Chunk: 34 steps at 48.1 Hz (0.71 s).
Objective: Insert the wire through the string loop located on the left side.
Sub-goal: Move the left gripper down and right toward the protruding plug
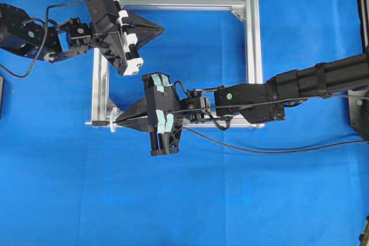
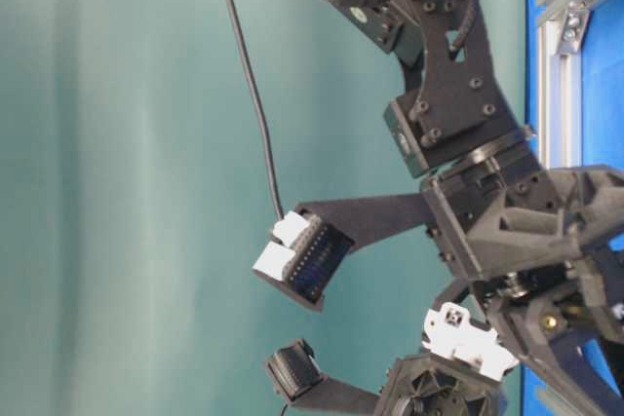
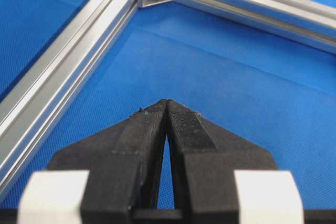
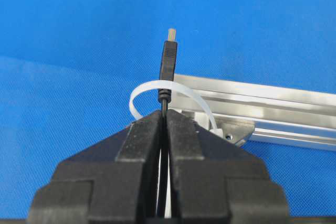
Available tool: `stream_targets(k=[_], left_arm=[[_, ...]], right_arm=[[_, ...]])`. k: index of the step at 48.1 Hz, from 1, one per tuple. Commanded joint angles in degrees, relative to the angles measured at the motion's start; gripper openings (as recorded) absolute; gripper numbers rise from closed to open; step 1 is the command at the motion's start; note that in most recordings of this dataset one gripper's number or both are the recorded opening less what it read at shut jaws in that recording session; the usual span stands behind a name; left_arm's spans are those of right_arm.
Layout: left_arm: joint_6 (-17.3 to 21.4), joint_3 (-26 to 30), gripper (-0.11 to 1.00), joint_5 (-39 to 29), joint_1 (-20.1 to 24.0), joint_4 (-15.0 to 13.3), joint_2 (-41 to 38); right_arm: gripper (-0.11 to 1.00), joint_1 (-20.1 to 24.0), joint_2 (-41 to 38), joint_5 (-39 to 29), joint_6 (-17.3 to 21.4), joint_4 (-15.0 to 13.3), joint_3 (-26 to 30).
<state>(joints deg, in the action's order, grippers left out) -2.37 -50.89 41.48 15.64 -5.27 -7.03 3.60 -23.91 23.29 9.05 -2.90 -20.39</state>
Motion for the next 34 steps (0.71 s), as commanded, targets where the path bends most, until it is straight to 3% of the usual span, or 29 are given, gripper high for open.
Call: stream_targets(k=[1,34], left_arm=[[-0.09,-0.18,0.0,0.26,0.0,0.18,2.29],[-0.35,-19.86,0.0,1.93,-0.09,0.18,16.87]], right_arm=[[0.0,0.09,1.05,0.18,0.09,-0.09,1.14],[0.0,0.09,1.14,0.18,0.09,-0.09,0.97]])
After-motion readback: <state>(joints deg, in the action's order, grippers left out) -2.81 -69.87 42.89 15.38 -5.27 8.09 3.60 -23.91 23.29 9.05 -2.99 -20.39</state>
